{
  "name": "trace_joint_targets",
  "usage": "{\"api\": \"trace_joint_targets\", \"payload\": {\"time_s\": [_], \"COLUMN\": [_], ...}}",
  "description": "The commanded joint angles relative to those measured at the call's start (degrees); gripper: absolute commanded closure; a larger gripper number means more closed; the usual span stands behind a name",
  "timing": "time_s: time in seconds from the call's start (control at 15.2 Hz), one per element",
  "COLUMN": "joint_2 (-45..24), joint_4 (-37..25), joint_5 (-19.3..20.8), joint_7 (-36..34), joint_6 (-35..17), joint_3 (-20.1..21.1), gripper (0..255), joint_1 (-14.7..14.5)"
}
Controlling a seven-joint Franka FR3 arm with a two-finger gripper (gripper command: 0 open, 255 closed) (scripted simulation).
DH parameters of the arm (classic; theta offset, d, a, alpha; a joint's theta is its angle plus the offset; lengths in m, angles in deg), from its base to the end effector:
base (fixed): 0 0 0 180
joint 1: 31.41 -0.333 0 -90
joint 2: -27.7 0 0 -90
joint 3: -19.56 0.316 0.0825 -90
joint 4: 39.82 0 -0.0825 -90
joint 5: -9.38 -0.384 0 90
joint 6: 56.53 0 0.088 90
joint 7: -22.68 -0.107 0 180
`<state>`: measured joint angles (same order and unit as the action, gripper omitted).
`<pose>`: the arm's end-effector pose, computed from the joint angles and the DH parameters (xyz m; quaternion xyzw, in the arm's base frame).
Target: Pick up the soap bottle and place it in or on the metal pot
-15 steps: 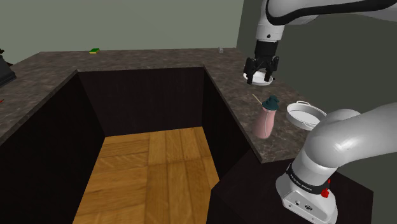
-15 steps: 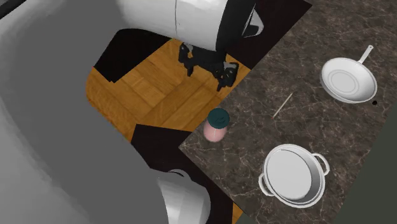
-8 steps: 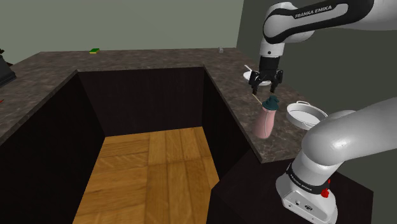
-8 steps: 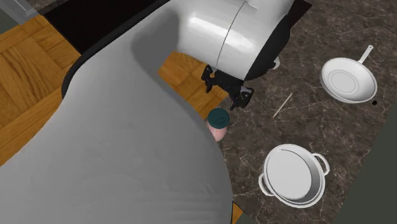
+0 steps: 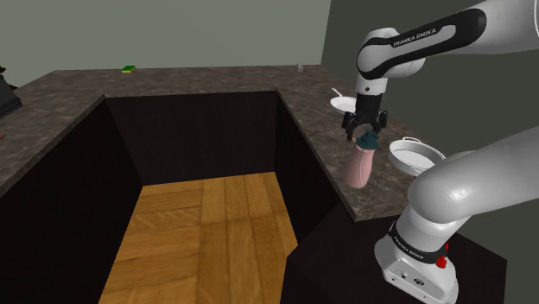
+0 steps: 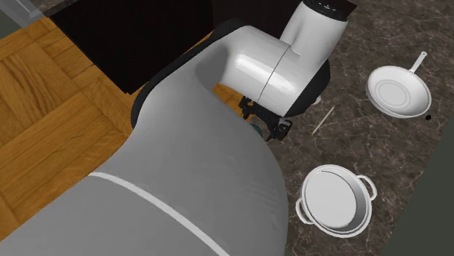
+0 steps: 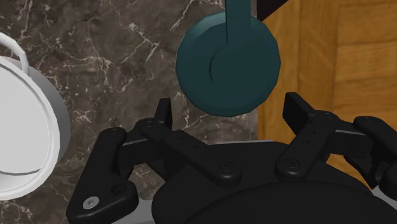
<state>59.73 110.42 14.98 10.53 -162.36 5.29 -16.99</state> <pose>0.2998 -0.1696 0.4063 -0.9455 0.3047 0.1098 0.0340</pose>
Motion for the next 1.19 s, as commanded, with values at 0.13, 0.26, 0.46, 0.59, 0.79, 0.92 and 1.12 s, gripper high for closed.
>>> {"api": "trace_joint_targets", "payload": {"time_s": [0.13,0.26,0.46,0.59,0.79,0.92,1.12], "joint_2": [-0.28,-0.3,-0.3,-0.31,-0.27,-0.23,-0.29], "joint_4": [2.63,2.62,2.62,2.61,2.61,2.63,2.56], "joint_5": [0.17,0.17,0.17,0.17,0.18,0.19,0.17], "joint_7": [-0.11,-0.11,-0.11,-0.11,-0.11,-0.11,-0.11], "joint_6": [-2.91,-2.92,-2.92,-2.91,-2.88,-2.85,-2.85], "joint_3": [-0.17,-0.17,-0.17,-0.17,-0.18,-0.17,-0.17], "gripper": [0,0,0,0,255,255,255], "joint_1": [0.08,0.07,0.07,0.07,0.08,0.09,0.08]}}
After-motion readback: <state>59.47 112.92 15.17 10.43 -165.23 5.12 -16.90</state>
